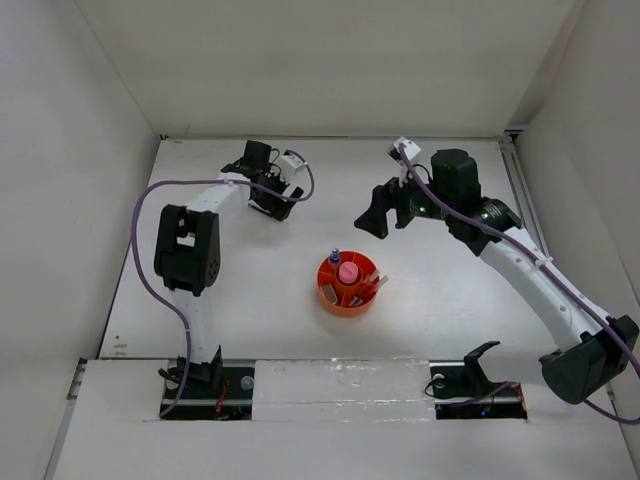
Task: Sort the stationery into containers
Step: Pick up the pen from the center of the board.
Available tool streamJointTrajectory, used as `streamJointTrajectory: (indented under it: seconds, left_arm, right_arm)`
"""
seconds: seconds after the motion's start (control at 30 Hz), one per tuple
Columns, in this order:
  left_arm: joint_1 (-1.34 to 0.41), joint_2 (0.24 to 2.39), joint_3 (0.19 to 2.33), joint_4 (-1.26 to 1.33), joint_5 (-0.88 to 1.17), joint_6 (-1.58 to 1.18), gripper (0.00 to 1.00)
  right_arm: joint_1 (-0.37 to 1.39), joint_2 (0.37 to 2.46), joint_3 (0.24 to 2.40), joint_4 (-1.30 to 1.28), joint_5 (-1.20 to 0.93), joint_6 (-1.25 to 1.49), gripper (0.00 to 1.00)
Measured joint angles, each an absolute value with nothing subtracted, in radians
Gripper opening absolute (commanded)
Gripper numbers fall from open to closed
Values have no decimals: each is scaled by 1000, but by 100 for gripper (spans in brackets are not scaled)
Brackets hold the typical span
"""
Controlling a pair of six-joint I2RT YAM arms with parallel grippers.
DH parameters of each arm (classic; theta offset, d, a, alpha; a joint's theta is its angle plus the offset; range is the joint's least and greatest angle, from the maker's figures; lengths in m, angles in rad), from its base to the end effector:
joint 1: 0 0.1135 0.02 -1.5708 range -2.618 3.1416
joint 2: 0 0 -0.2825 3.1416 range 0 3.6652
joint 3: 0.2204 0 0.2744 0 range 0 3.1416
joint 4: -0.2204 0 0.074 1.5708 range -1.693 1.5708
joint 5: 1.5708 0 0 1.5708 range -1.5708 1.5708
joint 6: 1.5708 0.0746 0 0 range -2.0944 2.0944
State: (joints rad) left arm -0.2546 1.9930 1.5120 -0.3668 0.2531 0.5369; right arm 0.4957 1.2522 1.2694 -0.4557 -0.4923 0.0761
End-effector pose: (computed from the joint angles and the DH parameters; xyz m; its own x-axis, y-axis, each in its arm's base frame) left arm 0.4769 -0.1434 0.1908 -0.4168 0.6202 -0.6646 0.7185 0.6726 0.1771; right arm 0.2689 0.1855 0.3870 -0.4329 -0.1579 -0.8875 -0.7649 0.5853 0.2689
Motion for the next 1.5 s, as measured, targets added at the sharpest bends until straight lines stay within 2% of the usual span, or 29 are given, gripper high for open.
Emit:
streamJointTrajectory:
  seconds: [1.13,1.3,1.5]
  left_arm:
    - [-207,2065,1496,-339,312,506,98]
    - [-207,2065,1489,-330,318,498,92]
    - [-207,2043,1432,-276,308,492,77]
  right_arm:
    - [499,1288,1268,-457,-475,75,100]
    - [499,1296,1268,-457,-474,75,100]
    - [499,1297,1270,-457,-468,75,100]
